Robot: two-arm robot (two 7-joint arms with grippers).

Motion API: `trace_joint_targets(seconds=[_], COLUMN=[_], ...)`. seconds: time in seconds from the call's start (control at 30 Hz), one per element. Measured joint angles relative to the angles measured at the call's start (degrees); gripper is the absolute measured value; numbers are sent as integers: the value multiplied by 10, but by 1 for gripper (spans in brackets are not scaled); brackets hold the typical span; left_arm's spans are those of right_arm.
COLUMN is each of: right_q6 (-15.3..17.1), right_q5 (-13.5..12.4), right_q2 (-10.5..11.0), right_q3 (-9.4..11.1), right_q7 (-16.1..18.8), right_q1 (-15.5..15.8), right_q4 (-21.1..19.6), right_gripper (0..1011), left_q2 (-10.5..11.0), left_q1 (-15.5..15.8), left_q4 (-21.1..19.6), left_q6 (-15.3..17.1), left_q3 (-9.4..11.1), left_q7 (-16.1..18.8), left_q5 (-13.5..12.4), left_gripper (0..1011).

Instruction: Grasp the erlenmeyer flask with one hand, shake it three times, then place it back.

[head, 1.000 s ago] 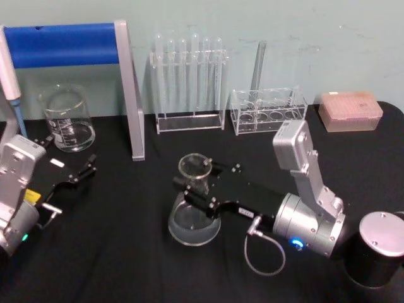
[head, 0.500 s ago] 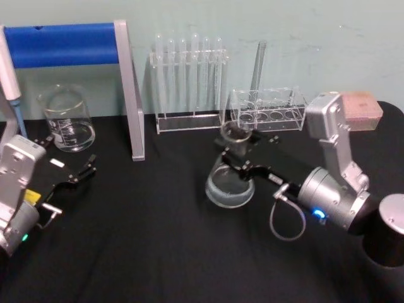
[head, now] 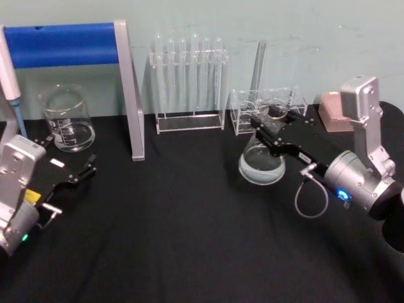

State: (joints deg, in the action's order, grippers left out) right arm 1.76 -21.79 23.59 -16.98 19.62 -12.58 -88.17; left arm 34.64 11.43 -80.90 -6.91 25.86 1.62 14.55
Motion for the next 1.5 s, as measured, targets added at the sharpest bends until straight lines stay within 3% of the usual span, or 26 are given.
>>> trace_joint_targets(seconds=[0.4, 0.7, 1.07, 1.5], right_q6=[0, 3, 8, 14], right_q5=[6, 10, 13, 11], right_q2=[-6, -10, -15, -15], right_q3=[28, 30, 3, -46], right_q7=[-8, -4, 19, 50], right_q1=[-1, 1, 7, 15], right_q4=[14, 13, -5, -33], right_gripper=[456, 456, 456, 456], left_q2=[0, 0, 0, 0], left_q1=[0, 0, 0, 0], left_q4=[0, 0, 0, 0], left_q6=[0, 0, 0, 0], left_q3=[0, 0, 0, 0], left_q7=[0, 0, 0, 0], left_q5=[0, 0, 0, 0], left_gripper=[1001, 1001, 1001, 1001])
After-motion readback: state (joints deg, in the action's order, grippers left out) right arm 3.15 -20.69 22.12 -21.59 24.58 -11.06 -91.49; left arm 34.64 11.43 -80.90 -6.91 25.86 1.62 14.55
